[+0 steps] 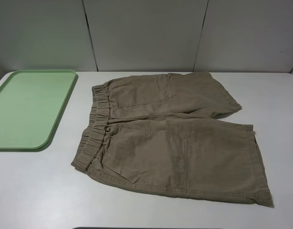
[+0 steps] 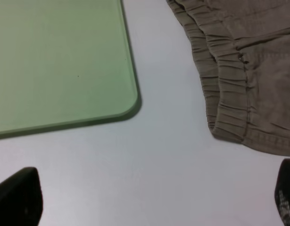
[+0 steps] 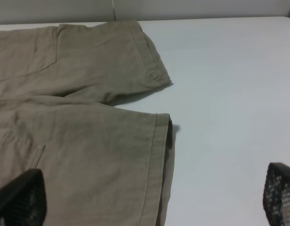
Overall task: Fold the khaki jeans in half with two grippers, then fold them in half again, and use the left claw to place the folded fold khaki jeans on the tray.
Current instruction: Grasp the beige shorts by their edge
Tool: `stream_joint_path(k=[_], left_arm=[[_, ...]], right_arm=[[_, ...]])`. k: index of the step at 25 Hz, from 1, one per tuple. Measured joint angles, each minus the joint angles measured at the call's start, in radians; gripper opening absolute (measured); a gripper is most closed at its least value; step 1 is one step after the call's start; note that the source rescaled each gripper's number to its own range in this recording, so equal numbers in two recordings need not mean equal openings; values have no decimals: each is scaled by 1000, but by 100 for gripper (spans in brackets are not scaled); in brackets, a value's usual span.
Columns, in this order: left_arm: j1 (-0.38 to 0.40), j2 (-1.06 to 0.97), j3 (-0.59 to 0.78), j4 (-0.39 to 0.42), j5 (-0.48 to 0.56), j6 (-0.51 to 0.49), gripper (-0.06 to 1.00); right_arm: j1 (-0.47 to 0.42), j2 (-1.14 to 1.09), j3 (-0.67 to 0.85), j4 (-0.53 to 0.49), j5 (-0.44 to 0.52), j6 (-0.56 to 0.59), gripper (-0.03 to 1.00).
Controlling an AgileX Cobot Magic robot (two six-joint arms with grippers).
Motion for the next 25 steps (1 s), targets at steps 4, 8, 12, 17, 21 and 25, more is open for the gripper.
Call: stream_joint_path(k=[4, 8, 12, 17, 21, 25], left_arm=[[0, 0, 0, 0, 0, 0, 98], [0, 0, 0, 0, 0, 0, 98], [0, 0, 0, 0, 0, 0, 98], [0, 0, 0, 0, 0, 0, 98], [0, 0, 0, 0, 0, 0, 98], [0, 0, 0, 0, 0, 0, 98]], right_arm=[[0, 0, 0, 0, 0, 0, 100], [0, 0, 0, 0, 0, 0, 100], [0, 0, 0, 0, 0, 0, 100], [0, 0, 0, 0, 0, 0, 100], [0, 0, 0, 0, 0, 0, 100], [0, 0, 0, 0, 0, 0, 100]])
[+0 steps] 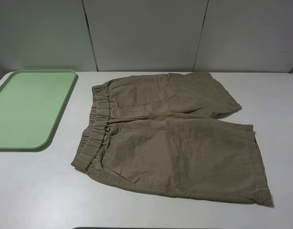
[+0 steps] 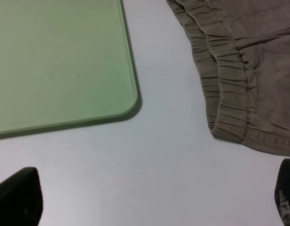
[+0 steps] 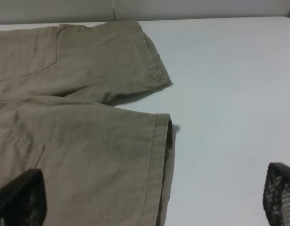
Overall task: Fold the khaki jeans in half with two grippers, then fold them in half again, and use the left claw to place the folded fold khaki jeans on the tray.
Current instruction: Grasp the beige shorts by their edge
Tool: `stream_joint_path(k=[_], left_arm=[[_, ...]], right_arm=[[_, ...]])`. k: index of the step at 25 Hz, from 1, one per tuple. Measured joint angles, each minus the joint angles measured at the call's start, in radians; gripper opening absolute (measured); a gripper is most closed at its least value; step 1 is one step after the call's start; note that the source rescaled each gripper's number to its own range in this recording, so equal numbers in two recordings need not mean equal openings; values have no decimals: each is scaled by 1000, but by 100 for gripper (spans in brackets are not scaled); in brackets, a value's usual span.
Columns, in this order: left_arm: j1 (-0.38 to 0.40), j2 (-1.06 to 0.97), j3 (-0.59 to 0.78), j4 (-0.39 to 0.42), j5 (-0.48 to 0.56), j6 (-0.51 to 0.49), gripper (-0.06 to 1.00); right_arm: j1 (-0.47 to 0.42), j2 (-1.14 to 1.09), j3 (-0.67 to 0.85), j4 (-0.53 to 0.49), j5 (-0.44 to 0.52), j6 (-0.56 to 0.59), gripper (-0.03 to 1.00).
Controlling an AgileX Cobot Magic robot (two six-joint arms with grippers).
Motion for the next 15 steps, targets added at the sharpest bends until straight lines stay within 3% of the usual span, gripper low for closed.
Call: stream_joint_path(k=[15], left_arm=[[0, 31, -50, -23, -4, -1, 98]], right_arm=[[0, 94, -43, 23, 0, 0, 100]])
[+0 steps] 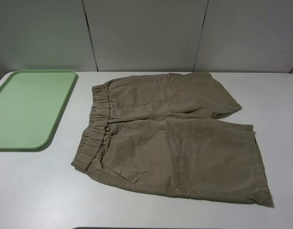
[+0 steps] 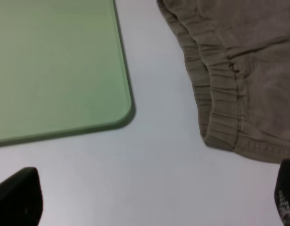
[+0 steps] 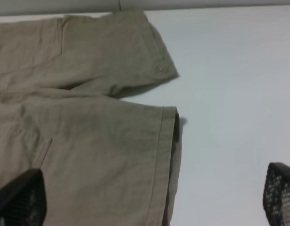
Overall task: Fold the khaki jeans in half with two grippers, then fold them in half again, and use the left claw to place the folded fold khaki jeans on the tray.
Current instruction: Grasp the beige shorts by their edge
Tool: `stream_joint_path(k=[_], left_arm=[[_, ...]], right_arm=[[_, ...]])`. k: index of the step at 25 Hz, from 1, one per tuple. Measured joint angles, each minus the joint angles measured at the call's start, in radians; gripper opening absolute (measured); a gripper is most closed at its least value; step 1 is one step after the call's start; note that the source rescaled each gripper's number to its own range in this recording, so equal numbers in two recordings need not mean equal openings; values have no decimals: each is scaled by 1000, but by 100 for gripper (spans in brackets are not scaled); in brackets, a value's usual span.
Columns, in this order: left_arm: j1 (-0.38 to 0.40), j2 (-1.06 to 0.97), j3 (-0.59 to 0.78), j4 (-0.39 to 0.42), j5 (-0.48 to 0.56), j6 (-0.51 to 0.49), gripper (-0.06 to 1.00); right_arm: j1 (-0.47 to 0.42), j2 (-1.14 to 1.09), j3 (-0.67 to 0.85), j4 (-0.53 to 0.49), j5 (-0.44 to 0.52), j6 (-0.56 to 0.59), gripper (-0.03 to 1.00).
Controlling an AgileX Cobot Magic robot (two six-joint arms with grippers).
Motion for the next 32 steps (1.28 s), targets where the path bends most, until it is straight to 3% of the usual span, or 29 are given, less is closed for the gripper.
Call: stream_joint_path(k=[7, 10, 12, 20, 27, 32], left_arm=[[0, 288, -181, 0, 0, 61, 98], [-19, 443, -265, 0, -1, 137, 98], [-76, 545, -309, 0, -1, 188, 98], [-413, 893, -384, 82, 10, 386, 97], [-536, 1160, -385, 105, -18, 532, 96], [-579, 1317, -386, 105, -127, 595, 94]], right_arm=[[0, 244, -149, 11, -1, -37, 100], [0, 370, -202, 67, -8, -134, 100], [24, 430, -220, 99, -35, -205, 100], [323, 664, -225, 111, -56, -399, 100], [541, 867, -224, 69, -58, -490, 100], [607, 972, -196, 17, -60, -499, 100]])
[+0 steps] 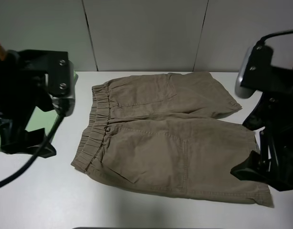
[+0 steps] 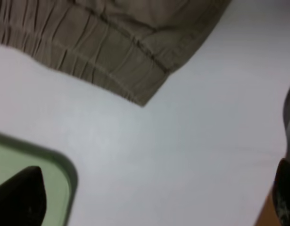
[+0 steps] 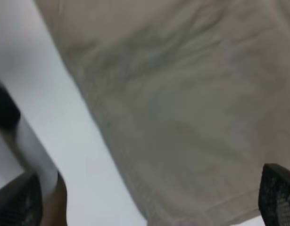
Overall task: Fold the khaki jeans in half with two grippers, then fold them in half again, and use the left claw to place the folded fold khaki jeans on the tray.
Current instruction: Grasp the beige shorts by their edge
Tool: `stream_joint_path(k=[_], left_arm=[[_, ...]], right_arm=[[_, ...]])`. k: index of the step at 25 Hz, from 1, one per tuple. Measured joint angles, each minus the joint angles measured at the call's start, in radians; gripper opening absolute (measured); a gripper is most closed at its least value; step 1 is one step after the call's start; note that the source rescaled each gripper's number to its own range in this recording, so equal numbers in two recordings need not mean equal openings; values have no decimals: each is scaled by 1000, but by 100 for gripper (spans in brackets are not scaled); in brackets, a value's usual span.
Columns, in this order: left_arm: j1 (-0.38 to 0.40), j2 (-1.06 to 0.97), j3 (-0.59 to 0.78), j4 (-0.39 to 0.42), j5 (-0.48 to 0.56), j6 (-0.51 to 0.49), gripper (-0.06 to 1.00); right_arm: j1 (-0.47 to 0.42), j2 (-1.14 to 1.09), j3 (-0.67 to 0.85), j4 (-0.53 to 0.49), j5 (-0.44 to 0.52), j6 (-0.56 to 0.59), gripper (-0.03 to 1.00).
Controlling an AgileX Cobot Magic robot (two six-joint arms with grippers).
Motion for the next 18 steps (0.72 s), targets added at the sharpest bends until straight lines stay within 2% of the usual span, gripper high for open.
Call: stream_joint_path(k=[7, 15, 18], left_arm=[[-30, 183, 0, -8, -122, 54, 94], [-30, 321, 0, -34, -195, 183, 94], [-42, 377, -1, -34, -224, 197, 94]], right_arm=[[40, 131, 82, -47, -79, -24, 100], [40, 178, 171, -68, -212, -47, 100], [40, 178, 217, -81, -260, -59, 100]])
